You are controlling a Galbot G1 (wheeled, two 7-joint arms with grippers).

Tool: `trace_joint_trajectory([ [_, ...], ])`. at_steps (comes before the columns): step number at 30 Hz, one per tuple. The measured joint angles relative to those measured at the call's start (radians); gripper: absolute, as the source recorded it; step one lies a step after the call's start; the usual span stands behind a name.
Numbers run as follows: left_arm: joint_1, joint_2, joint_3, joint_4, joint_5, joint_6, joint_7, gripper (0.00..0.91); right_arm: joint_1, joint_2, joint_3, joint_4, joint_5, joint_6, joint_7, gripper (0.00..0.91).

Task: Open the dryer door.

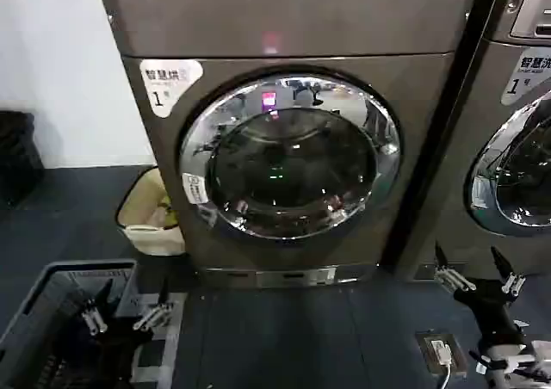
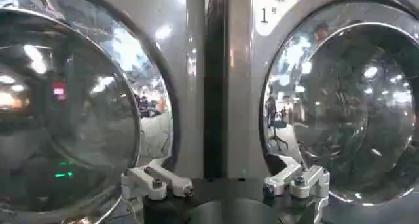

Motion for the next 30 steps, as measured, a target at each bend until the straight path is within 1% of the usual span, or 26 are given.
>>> trace_joint_trajectory([
  [7, 0.0, 0.007, 0.0, 0.0, -0.001, -0.003, 0.007, 0.907, 0.072, -0.082, -0.038, -0.051, 0.075, -0.007, -0.118, 0.907],
  [12, 0.0, 0.01, 0.0, 0.0, -0.003, -0.003, 0.008, 0.907, 0.139, -0.146, -0.105, -0.089, 0.073, 0.002, -0.185, 0.907],
  [17, 0.003, 0.01, -0.001, -0.002, -0.004, -0.003, 0.008, 0.907, 0.206, -0.207, -0.186, -0.136, 0.075, 0.048, -0.26, 0.907],
  [21, 0.009, 0.011, -0.003, -0.008, -0.004, -0.004, 0.008, 0.907, 0.275, -0.26, -0.263, -0.183, 0.108, 0.067, -0.315, 0.907],
  [24, 0.013, 0.012, -0.005, -0.015, -0.004, -0.004, 0.008, 0.907, 0.327, -0.294, -0.319, -0.22, 0.136, 0.068, -0.348, 0.907],
  [30, 0.019, 0.012, -0.011, -0.024, -0.006, -0.004, 0.008, 0.907, 0.429, -0.34, -0.422, -0.278, 0.159, 0.065, -0.414, 0.907],
])
